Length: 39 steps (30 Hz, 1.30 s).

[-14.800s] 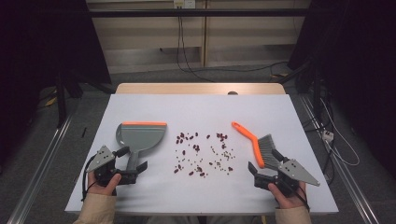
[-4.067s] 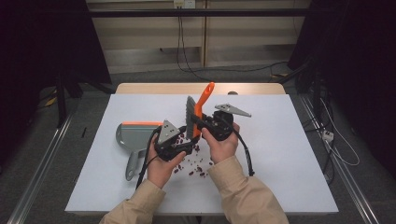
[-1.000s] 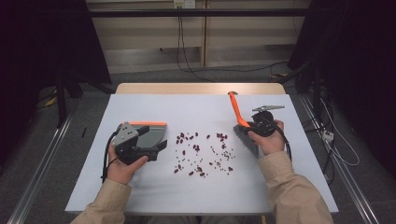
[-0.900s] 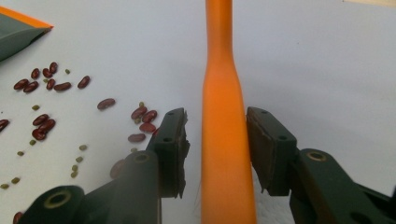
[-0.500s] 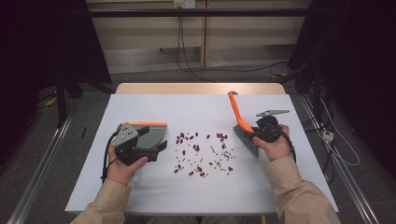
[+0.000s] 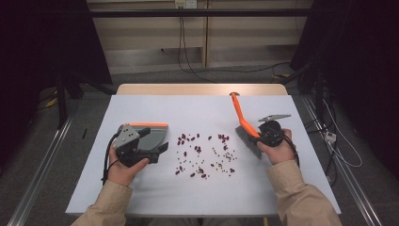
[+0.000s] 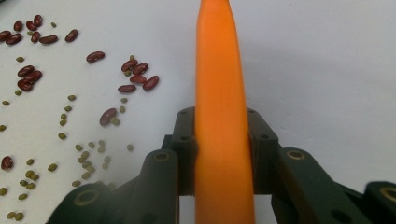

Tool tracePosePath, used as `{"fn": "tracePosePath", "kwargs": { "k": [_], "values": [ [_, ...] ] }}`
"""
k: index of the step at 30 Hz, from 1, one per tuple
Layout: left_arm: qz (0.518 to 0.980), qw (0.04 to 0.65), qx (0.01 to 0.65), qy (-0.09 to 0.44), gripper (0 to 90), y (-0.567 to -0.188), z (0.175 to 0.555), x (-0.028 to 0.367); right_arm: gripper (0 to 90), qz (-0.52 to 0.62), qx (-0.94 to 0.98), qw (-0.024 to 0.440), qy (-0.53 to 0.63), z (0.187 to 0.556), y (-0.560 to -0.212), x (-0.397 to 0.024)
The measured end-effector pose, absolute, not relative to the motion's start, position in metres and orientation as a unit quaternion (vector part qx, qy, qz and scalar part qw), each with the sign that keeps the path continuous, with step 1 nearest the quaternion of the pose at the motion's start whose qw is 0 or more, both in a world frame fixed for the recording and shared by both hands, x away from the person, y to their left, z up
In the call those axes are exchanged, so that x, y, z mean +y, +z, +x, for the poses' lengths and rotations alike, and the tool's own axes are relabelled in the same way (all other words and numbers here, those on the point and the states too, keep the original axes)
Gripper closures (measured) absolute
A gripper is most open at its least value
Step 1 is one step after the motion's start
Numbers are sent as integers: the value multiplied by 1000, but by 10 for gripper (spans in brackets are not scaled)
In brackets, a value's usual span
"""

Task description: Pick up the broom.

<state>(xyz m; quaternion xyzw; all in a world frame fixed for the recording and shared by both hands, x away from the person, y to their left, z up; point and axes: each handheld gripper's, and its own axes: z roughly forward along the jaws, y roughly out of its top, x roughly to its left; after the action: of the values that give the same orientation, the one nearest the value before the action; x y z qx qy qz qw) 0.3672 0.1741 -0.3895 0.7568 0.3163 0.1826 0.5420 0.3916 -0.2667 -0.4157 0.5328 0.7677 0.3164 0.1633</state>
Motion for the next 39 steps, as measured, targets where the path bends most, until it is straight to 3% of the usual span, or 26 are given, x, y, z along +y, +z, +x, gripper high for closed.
{"fn": "tracePosePath", "kwargs": {
  "k": [15,39],
  "values": [
    [757,542,316,181,118,-390,368,177,710,537,753,175,336,398,-412,-263],
    [759,549,314,153,57,-399,368,203,709,412,816,217,342,439,-425,-229]
  ]
}}
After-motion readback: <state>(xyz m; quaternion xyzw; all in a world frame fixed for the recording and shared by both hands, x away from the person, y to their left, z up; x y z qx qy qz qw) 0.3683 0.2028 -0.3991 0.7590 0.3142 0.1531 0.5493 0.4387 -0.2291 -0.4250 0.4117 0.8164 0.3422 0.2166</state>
